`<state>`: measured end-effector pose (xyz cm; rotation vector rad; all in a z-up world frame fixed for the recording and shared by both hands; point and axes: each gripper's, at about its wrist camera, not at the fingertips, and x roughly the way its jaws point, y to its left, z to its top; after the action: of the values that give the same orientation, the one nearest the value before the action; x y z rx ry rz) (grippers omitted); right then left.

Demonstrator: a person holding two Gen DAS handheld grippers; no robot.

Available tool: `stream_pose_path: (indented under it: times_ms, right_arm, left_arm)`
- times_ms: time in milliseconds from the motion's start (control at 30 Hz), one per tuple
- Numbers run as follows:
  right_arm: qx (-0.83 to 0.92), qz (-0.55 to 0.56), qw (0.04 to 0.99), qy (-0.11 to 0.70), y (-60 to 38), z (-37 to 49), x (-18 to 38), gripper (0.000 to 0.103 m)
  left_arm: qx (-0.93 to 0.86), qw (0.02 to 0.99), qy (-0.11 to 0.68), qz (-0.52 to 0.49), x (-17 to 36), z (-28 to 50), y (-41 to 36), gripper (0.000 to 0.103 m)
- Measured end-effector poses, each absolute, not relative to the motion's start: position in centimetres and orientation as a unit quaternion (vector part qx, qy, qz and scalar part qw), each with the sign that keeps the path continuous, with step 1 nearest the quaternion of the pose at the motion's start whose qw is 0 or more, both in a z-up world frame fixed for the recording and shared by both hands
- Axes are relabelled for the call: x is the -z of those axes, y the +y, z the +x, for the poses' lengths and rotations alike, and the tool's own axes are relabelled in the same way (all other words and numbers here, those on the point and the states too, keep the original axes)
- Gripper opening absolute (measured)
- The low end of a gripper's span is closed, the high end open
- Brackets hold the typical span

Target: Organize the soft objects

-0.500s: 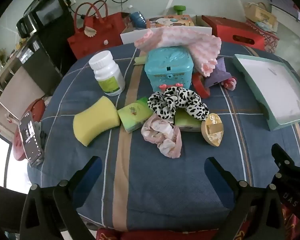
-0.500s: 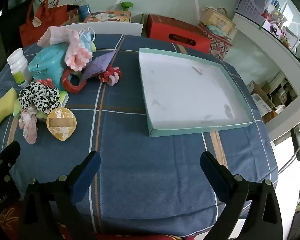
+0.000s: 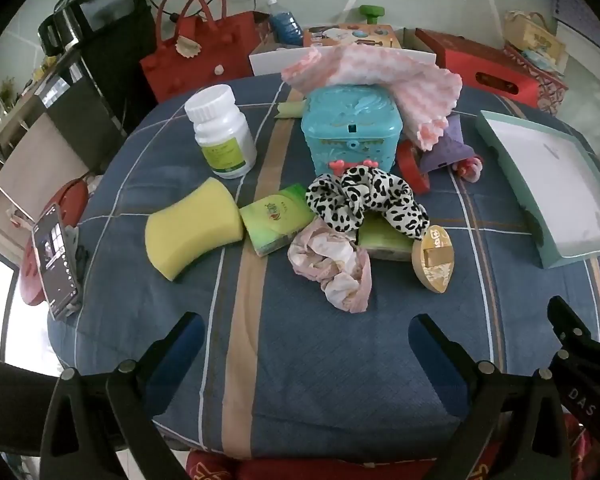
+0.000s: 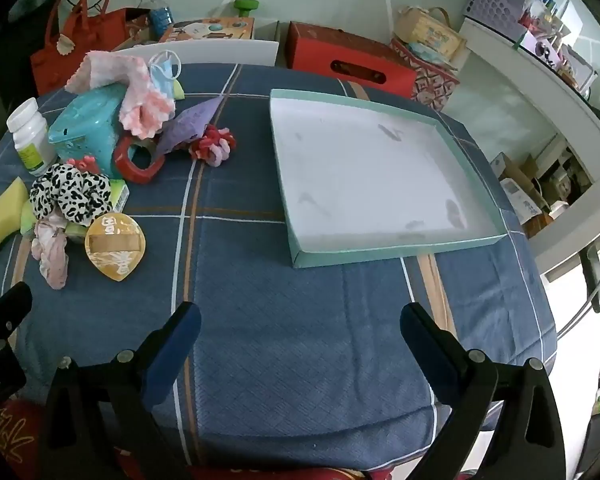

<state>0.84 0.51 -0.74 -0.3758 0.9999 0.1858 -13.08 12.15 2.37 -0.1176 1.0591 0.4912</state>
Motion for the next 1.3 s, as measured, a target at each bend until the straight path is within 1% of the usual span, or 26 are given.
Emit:
stream_pose_path:
  times_ms: [1300]
  right_arm:
    - [-0.091, -0.156, 0.856, 0.484, -0.3, 1.1, 0.8, 0.1]
  left_arm:
    - [-0.236, 0.821, 0.513, -0.08, -2.2, -12.4, 13.2, 0.103]
